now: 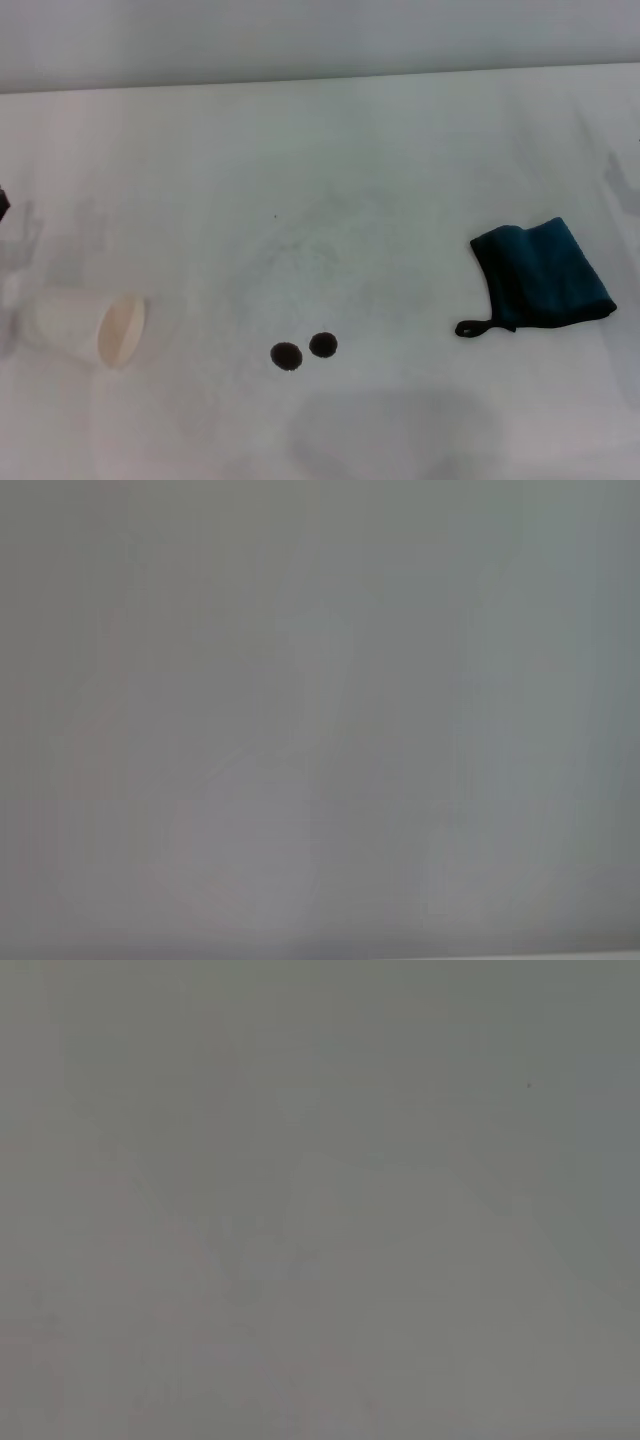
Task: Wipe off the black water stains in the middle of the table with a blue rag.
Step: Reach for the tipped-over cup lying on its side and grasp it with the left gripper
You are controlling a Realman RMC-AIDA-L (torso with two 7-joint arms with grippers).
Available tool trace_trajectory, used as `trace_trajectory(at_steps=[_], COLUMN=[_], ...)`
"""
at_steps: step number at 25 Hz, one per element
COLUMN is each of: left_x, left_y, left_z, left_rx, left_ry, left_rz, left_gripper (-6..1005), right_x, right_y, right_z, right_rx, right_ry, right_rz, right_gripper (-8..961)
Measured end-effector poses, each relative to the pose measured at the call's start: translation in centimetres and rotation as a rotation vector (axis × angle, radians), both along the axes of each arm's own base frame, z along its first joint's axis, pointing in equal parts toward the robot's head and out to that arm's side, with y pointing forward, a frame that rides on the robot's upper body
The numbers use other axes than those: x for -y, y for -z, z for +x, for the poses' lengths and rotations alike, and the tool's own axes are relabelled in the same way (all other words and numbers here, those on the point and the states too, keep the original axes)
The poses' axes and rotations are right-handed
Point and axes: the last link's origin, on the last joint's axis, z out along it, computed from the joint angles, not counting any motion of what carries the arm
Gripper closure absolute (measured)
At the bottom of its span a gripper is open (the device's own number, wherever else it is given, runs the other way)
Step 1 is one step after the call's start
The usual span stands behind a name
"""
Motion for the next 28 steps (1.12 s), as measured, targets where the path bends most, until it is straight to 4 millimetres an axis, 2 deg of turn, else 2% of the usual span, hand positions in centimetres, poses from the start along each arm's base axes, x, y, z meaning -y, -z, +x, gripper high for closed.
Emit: trace_trajectory(at_steps=[6,15,22,28], left_x=[0.0,-0.2,-0.3,0.4], left_y=[0.6,0.5,0.0,-0.9], left_z=[0.6,0.7,0.8,1.2], left_rx=[-0.036,-0.024,0.092,0.124], left_ry=[0.026,0.028,0.028,0.087], left_rz=[-0.027,-0.018,0.008,0.071], left_gripper=[120,125,126,125], right_x=[0.0,0.0,-0.1,0.0], right_y=[0.0,-0.3,-0.3,-0.3], right_z=[0.0,0.1,0.3,0.4], right_rx=[0.0,0.009,0.013,0.013], right_ry=[0.0,0.003,0.009,0.018], right_rz=[0.0,0.002,0.0,-0.003], right_gripper=[91,92,92,92])
